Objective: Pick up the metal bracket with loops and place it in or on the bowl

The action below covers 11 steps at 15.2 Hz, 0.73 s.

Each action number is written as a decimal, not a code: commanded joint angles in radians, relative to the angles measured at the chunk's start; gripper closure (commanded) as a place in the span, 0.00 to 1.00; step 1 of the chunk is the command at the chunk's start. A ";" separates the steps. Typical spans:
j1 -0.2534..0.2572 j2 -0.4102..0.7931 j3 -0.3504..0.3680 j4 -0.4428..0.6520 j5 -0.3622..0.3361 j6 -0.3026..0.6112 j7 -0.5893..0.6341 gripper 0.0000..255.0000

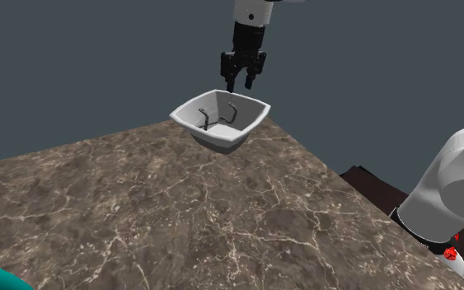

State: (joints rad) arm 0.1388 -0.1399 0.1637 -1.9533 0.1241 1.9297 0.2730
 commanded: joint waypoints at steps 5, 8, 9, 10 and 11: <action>-0.002 -0.005 -0.002 0.027 0.000 -0.033 0.000 0.00; -0.006 -0.014 -0.009 0.111 -0.002 -0.125 0.001 0.00; -0.006 -0.014 -0.009 0.111 -0.002 -0.125 0.001 0.00; -0.006 -0.014 -0.009 0.111 -0.002 -0.125 0.001 0.00; -0.006 -0.014 -0.009 0.111 -0.002 -0.125 0.001 0.00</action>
State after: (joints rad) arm 0.1331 -0.1542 0.1549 -1.8469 0.1223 1.8090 0.2733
